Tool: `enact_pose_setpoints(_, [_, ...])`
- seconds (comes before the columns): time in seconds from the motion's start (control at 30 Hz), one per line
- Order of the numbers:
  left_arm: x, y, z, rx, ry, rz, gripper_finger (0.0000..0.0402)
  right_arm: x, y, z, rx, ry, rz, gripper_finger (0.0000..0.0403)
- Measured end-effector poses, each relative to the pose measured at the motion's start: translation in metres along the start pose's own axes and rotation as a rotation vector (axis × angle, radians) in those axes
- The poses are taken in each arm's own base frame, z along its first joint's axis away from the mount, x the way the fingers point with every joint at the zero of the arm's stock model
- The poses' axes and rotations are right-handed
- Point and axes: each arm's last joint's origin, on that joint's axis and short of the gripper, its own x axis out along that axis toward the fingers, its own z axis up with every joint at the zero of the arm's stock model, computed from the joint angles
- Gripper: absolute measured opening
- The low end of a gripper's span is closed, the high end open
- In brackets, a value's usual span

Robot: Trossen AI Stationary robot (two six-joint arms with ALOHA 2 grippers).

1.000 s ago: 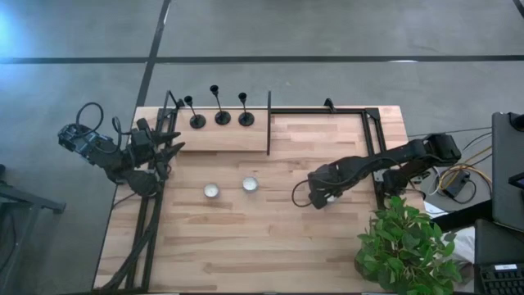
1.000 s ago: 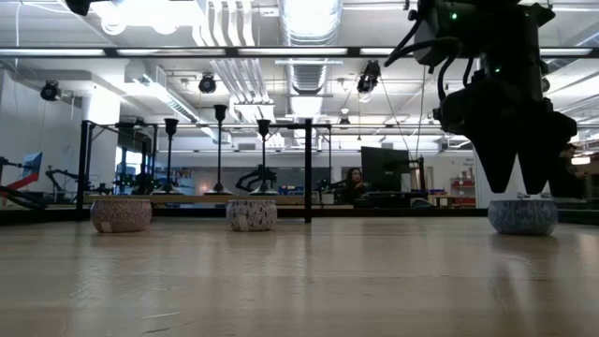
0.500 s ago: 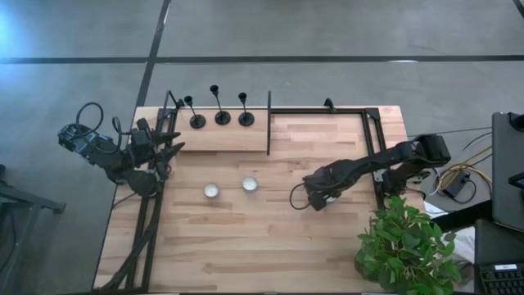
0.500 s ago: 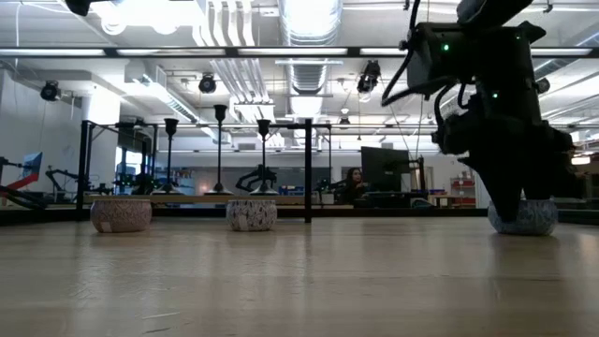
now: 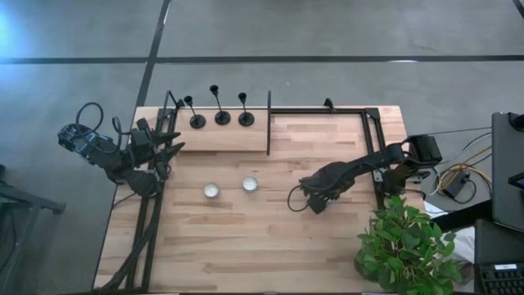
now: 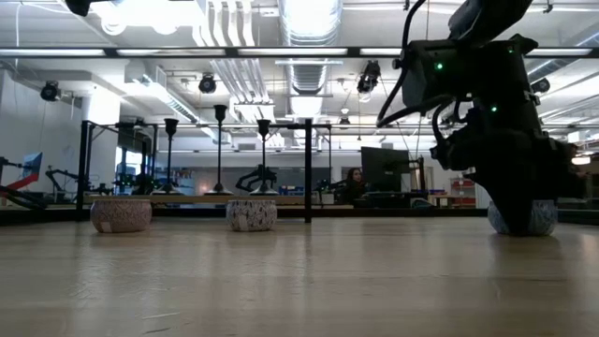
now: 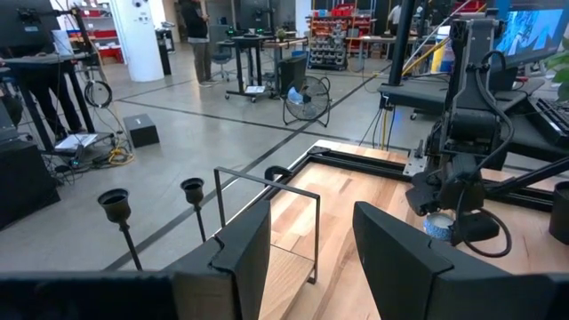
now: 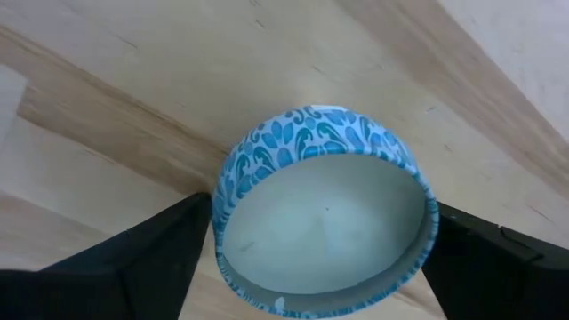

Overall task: Pick & Place candle stick holders
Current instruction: Move the blue scented candle to the center of the table

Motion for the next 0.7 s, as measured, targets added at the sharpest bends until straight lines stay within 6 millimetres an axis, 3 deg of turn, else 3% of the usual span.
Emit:
enact_pose_setpoints(0.23, [0.000,0.000,0.000,0.000,0.000,0.003,0.0168,-0.001,0.001,0.000,-0.002,-0.007,0.012,0.0283])
enact_pose_setpoints(0.47, [0.000,0.000,0.000,0.000,-0.001,0.003,0.0168,-0.002,0.003,0.001,-0.027,-0.014,0.029,0.0283])
enact_pose_setpoints(0.7, [0.000,0.000,0.000,0.000,-0.001,0.003,0.0168,-0.016,0.018,0.008,-0.149,-0.072,0.115,0.0283])
